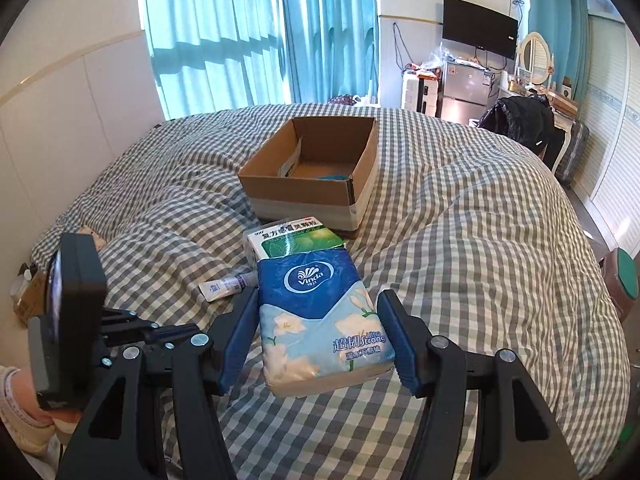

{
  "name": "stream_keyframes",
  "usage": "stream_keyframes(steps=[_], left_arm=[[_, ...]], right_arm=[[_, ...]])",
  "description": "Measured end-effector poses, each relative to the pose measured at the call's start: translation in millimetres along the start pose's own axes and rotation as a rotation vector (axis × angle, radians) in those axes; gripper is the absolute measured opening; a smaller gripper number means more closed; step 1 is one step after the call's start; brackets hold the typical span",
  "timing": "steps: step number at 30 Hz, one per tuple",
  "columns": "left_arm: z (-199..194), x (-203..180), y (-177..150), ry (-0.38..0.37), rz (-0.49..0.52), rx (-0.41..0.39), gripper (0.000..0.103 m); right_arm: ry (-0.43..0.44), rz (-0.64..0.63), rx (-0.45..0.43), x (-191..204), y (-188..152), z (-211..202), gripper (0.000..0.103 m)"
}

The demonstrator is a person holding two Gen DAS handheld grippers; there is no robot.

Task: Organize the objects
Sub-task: 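Carry the cable and tissue pack to the box and release both inside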

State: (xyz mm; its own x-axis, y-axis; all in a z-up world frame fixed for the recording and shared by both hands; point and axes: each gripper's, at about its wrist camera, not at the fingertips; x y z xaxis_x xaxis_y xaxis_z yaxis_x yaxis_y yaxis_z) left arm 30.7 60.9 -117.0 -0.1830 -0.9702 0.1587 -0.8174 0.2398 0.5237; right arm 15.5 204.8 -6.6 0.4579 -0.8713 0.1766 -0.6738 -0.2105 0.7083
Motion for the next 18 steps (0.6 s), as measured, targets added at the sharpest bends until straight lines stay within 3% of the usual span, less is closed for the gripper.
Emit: stream_keyframes(steps=[3,6,8,9,12,15,16,17,18], left_arm=[[0.7,-11.5,-3.1,0.03,0.056,-0.039,0.013],[-0.9,-11.1,-3.0,0.052,0.065,-0.04,0.034],[4.4,-4.5,-2.9,0.039,0.039,0.019,0.085],[8.5,0.8,-4.5,0.036,0.01,0.04,0.085],[10.8,9.1,-11.4,0.007,-0.034,0.015,0.082],[15.9,8.7,-12.3,0.007,-0.024,0.02,0.045],[17.0,9.3,-12.6,-0.013,-0.024,0.028,0.019],[20.6,9.2,-11.6,-0.054,-0.025,0.052,0.012],[24.1,10.3,-12.0,-0.082,-0.035,0.068,0.012]], right_arm=[[-0.003,0.003,0.014,-0.5,-0.9,4.7,0.061],[-0.003,0.003,0.023,-0.2,-2.2,7.7,0.061],[-0.006,0.005,0.021,-1.1,-2.6,6.9,0.061],[-0.008,0.006,0.02,-1.8,-2.1,6.6,0.061],[-0.009,0.007,0.023,-3.4,-2.7,8.0,0.061],[-0.007,0.008,0.033,-2.6,-3.5,11.9,0.061],[-0.006,0.008,0.038,-2.1,-4.2,13.9,0.061],[-0.003,0.007,0.043,-1.5,-4.5,16.0,0.061],[0.002,0.006,0.05,-0.8,-5.3,18.8,0.061]])
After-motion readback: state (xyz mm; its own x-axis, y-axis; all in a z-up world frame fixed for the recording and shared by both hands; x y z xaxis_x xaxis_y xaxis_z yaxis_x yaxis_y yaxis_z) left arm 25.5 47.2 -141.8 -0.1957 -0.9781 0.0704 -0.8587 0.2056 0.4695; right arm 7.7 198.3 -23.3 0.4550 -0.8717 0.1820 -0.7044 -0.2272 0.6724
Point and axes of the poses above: each gripper's, at about its wrist camera, not at the fingertips, and z roughly the way its jaws point, x to its left, y to its top, and after that the axes turned 10 degrees about y, right-handed
